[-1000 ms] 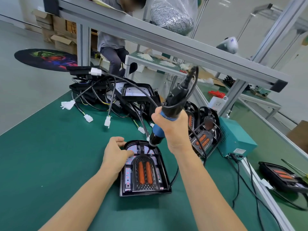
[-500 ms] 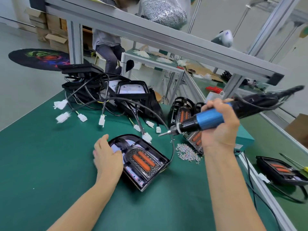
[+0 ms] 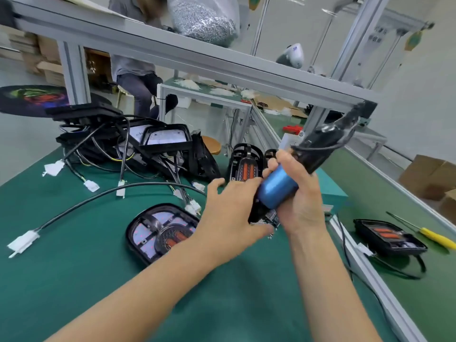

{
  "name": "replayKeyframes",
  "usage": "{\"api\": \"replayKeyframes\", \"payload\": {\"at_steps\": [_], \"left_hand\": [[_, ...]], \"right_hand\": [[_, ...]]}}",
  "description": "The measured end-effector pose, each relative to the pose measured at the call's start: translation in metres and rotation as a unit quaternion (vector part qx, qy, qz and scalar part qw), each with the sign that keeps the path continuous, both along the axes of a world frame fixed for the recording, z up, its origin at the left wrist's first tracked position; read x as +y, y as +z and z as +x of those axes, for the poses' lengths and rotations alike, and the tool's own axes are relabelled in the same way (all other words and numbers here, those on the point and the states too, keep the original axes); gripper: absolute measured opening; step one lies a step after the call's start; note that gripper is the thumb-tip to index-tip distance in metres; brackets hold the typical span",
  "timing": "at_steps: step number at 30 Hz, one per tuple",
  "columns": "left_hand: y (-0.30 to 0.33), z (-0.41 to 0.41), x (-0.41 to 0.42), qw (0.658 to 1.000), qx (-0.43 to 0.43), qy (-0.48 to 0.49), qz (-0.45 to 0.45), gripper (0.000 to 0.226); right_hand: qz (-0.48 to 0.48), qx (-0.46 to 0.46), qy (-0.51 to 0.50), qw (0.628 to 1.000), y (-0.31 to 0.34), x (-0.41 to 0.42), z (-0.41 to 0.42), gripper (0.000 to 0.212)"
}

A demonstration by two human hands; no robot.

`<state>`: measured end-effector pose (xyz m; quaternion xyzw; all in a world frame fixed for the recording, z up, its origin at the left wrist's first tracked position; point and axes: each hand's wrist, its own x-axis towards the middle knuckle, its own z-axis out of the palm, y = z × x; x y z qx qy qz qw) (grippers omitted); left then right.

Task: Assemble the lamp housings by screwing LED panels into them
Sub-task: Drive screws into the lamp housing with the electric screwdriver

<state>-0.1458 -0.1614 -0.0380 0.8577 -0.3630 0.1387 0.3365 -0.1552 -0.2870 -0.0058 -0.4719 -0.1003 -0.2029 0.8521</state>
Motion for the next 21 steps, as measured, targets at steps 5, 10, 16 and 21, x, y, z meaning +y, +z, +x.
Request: {"api": "replayKeyframes", "payload": {"at_steps": [5, 10, 16, 21], "left_hand": [[-0.004, 0.001, -0.025, 0.996, 0.011, 0.047, -0.070, 0.052], [0.008, 0.016, -0.029, 0.984, 0.141, -0.071, -0.085, 0.034], [0.008, 0.031, -0.031, 0.883, 0.388, -0.145, -0.222, 0.047], [-0.001, 0.043, -0.022, 0.857, 0.417, -0.223, -0.206, 0.032]], "right_hand": [[-0.040, 0.054, -0.194, 0.979, -0.001, 0.008, 0.003, 0.027], [-0.043, 0.054, -0.139, 0.988, 0.003, 0.000, -0.006, 0.022], [-0.243, 0.154, 0.014, 0.958, 0.025, -0.019, -0.018, 0.036], [-0.373, 0.201, -0.057, 0.904, 0.032, -0.058, -0.051, 0.027]]}}
